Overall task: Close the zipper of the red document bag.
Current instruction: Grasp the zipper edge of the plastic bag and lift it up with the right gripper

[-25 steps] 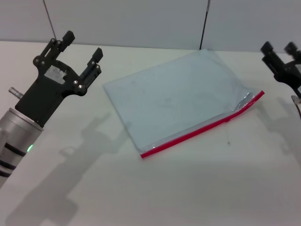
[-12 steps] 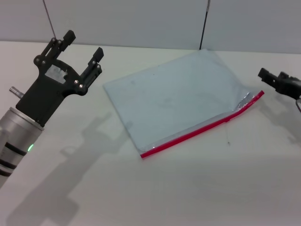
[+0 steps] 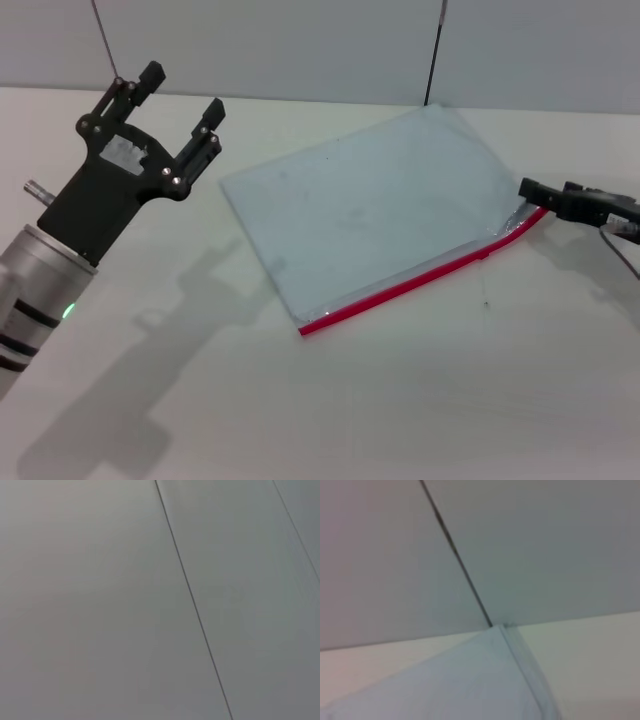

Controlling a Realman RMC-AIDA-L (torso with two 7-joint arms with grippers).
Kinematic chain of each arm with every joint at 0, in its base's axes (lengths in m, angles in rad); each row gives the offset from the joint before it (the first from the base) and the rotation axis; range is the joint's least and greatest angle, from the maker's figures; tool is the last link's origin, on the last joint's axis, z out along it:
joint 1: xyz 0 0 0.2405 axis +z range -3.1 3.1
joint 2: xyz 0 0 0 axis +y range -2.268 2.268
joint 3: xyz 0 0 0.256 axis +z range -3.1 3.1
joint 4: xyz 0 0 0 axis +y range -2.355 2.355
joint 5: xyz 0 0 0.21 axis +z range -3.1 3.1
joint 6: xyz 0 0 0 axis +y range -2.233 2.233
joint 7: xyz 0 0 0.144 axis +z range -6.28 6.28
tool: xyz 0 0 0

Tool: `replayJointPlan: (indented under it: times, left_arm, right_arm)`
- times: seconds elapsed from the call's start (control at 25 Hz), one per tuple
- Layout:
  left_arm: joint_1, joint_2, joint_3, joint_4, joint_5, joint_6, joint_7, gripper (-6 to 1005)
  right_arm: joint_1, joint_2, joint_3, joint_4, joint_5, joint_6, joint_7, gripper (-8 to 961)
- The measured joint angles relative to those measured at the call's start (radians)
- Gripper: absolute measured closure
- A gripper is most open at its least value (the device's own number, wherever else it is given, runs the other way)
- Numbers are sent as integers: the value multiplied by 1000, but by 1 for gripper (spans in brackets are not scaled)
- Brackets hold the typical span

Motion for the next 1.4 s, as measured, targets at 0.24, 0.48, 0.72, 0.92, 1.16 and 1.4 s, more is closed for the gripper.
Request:
replayJointPlan:
  times: [0.24, 0.48, 0.72, 0.92, 1.16, 1.4]
  left_arm:
    - [-3, 0, 1, 0, 2, 0, 0, 300]
    - [-4, -1, 3, 0, 2, 0, 0, 300]
    - [-4, -1, 3, 0, 2, 0, 0, 301]
    - [-6, -1, 2, 0, 2, 0, 0, 301]
    - [-7, -2, 3, 0, 1, 0, 0, 302]
    - [-7, -2, 3, 0, 0, 0, 0, 302]
  right_arm:
    - [4, -1, -6, 7, -36, 19, 34, 165]
    - [15, -1, -29, 14, -60, 25, 59, 170]
    - [42, 0, -61, 35, -72, 26, 68, 176]
    - [65, 0, -86, 60, -72, 40, 71, 180]
    - [70, -2, -128, 70, -74, 67, 111, 257]
    - [73, -1, -142, 68, -74, 67, 115, 559]
